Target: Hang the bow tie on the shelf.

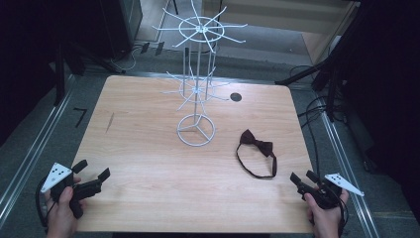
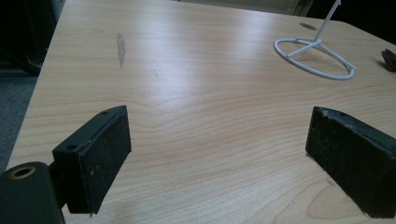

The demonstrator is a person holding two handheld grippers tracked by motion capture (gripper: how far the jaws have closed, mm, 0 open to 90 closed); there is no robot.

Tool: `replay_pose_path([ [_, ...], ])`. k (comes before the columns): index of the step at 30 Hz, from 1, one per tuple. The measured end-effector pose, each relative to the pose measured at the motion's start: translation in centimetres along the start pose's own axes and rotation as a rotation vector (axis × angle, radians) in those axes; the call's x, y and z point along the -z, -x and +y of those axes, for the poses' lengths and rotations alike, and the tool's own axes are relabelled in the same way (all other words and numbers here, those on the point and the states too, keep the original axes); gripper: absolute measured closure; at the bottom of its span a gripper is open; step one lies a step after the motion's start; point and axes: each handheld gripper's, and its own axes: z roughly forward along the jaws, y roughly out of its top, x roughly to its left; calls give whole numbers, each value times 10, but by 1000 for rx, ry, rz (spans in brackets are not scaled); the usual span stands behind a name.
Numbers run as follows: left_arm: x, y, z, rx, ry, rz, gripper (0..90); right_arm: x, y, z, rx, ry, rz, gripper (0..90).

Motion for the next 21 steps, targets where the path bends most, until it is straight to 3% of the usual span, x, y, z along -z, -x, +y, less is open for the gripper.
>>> replay_pose_path([
  [10, 0, -1, 0, 3, -7, -5, 72, -10, -20, 15, 39, -75, 64, 129],
  [11, 0, -1, 0, 6, -10, -2, 72, -12, -31, 28, 48, -75, 89, 122],
  [14, -1, 0, 0, 3, -10, -1, 72, -16, -46, 41, 78, -72, 116, 89],
  [21, 0, 0, 0, 4, -8, -5, 73, -38, -84, 61, 193, -119, 118, 0],
])
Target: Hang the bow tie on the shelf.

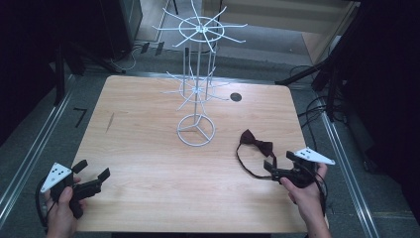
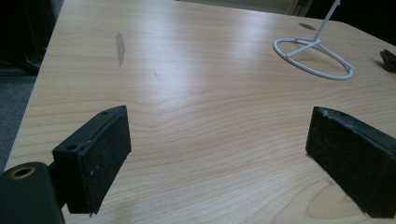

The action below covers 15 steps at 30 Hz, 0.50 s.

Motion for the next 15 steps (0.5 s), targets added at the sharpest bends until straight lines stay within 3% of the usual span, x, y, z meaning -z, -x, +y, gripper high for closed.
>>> replay_pose_path([
  [3, 0, -1, 0, 2, -5, -1, 72, -15, -7, 11, 6, -39, 0, 0],
  [7, 0, -1, 0, 3, -3, -4, 72, -41, -8, 23, -37, -101, -17, 0],
  [15, 0, -1, 0, 3, -1, -8, 72, -78, -3, 32, -80, -146, 7, 0],
])
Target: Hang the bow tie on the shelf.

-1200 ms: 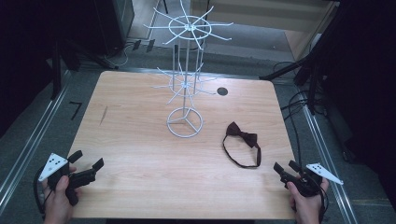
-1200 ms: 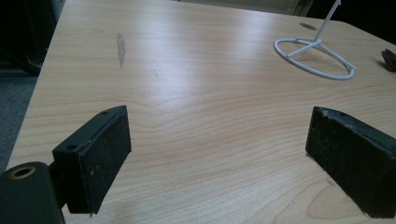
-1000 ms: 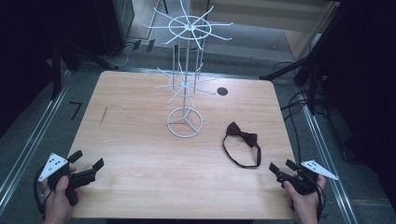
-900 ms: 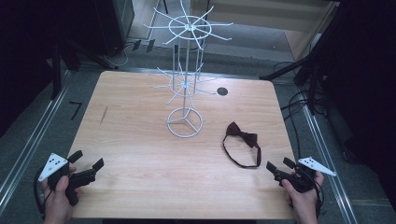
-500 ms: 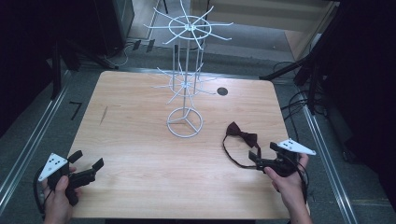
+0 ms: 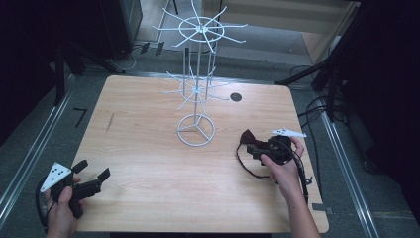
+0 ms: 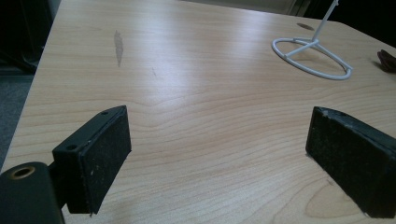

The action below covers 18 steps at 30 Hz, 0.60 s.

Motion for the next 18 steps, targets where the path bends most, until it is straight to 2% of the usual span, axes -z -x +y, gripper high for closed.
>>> replay_pose_path([
  [5, 0, 0, 0, 1, -1, -8, 73, -16, 1, 1, -15, -20, -4, 0],
  [8, 0, 0, 0, 2, 1, -11, 72, -24, -3, 1, -10, -68, -27, 0],
  [14, 0, 0, 0, -1, 2, -18, 73, -29, -8, -3, 26, -101, -53, 0],
  [18, 0, 0, 0, -1, 1, -22, 73, -31, -7, -6, 24, -112, -50, 0],
])
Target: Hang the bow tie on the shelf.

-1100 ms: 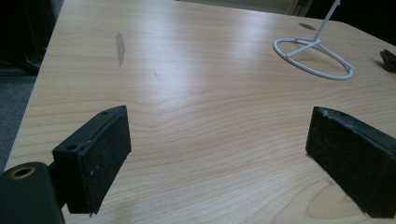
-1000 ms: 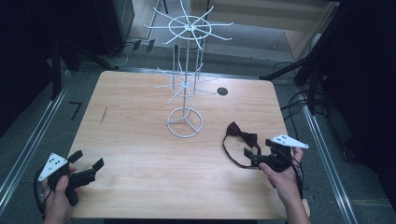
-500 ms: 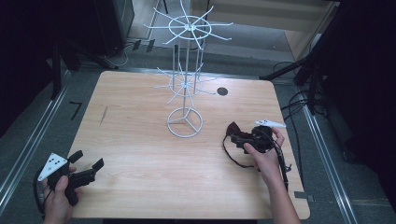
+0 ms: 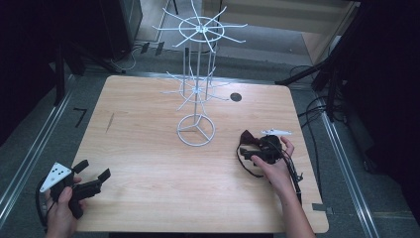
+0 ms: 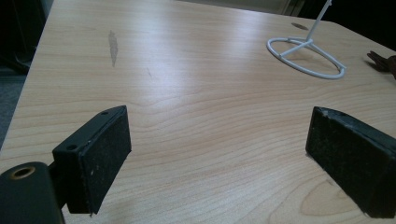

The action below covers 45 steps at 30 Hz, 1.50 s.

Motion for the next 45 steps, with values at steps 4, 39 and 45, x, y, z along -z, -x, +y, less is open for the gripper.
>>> replay_pose_path([
  [4, 0, 0, 0, 4, 1, -3, 73, -2, -4, -4, 26, -31, -23, 0],
  [39, 0, -2, 0, 14, -4, -9, 73, 9, 3, -24, 112, -25, -135, 872],
  [45, 0, -2, 0, 15, -3, -8, 73, 8, 2, -26, 133, -2, -127, 900],
])
